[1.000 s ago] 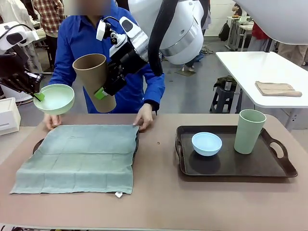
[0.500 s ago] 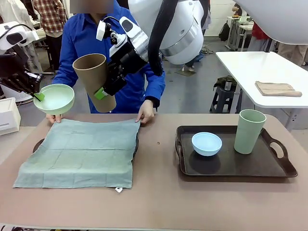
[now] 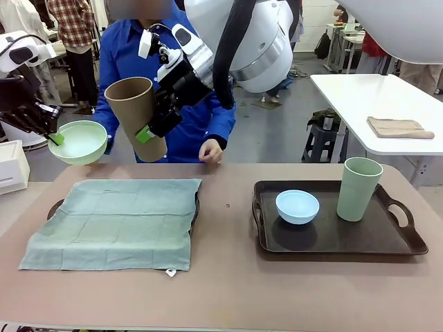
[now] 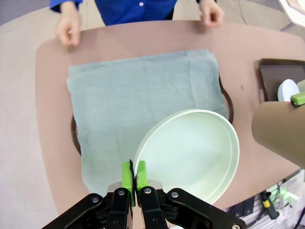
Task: Set up a tray with a mat and arrange the tableware.
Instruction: Place the Picnic Bowl and Reusable plastic cup back onto the Handle tray in front of the human's position.
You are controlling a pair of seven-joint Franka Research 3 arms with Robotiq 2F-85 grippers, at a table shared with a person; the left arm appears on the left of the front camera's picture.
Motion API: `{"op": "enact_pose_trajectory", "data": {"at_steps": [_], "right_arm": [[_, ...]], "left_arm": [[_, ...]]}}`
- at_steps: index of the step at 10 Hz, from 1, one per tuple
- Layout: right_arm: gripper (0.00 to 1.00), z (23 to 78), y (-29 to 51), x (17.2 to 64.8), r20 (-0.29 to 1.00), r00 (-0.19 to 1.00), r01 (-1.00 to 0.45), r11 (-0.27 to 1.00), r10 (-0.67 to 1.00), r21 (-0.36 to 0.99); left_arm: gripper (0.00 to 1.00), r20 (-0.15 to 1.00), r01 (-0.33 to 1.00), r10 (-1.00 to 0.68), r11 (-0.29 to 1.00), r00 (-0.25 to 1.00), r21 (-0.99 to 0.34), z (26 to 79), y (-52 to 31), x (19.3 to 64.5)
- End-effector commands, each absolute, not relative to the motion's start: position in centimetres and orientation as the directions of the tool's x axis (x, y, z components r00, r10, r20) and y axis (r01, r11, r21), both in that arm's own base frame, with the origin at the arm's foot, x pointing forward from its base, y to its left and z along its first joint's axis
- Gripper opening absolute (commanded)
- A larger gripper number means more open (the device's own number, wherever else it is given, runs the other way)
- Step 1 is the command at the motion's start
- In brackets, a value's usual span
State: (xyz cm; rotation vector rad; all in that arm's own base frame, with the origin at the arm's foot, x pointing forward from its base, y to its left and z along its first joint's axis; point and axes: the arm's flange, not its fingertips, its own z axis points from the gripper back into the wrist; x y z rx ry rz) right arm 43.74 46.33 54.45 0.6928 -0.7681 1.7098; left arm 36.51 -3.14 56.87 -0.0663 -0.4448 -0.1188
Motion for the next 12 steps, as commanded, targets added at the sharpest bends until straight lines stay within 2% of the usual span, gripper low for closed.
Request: {"op": "enact_pose_trajectory", "data": {"at_steps": [1, 3, 4, 5, 6, 9, 12], "right_arm": [[0.00, 54.5, 46.3, 43.7, 0.769, -0.246, -0.966, -0.213, 0.590, -0.146], [0.00, 54.5, 46.3, 43.7, 0.769, -0.246, -0.966, -0.213, 0.590, -0.146], [0.84, 54.5, 46.3, 43.7, 0.769, -0.245, -0.967, -0.206, 0.590, -0.150], [0.84, 52.2, 45.6, 45.3, 0.783, -0.237, -0.967, -0.217, 0.576, -0.133], [0.84, 49.4, 44.9, 46.9, 0.789, -0.204, -0.977, -0.177, 0.580, -0.122], [0.84, 42.2, 45.7, 49.6, 0.853, -0.181, -0.974, -0.211, 0.490, -0.086], [0.84, 38.1, 47.3, 50.3, 0.888, -0.168, -0.968, -0.242, 0.428, -0.066]], "left_arm": [[0.00, 0.437, 0.141, -0.107, 0.989, 0.893, -0.046, 56.9, -3.1, 36.6], [0.00, 0.437, 0.141, -0.107, 0.989, 0.893, -0.046, 56.9, -3.1, 36.6], [0.04, 0.433, 0.129, -0.100, 0.991, 0.896, -0.038, 56.9, -3.1, 36.5], [0.04, 0.407, 0.124, -0.085, 0.990, 0.909, -0.072, 54.8, -2.0, 38.6], [0.04, 0.368, 0.115, -0.062, 0.986, 0.928, -0.122, 52.1, -1.4, 40.3], [0.04, 0.292, 0.079, -0.037, 0.988, 0.956, -0.132, 46.4, 0.0, 43.6], [0.04, 0.281, 0.061, -0.022, 0.989, 0.959, -0.134, 43.2, 0.1, 44.9]]}}
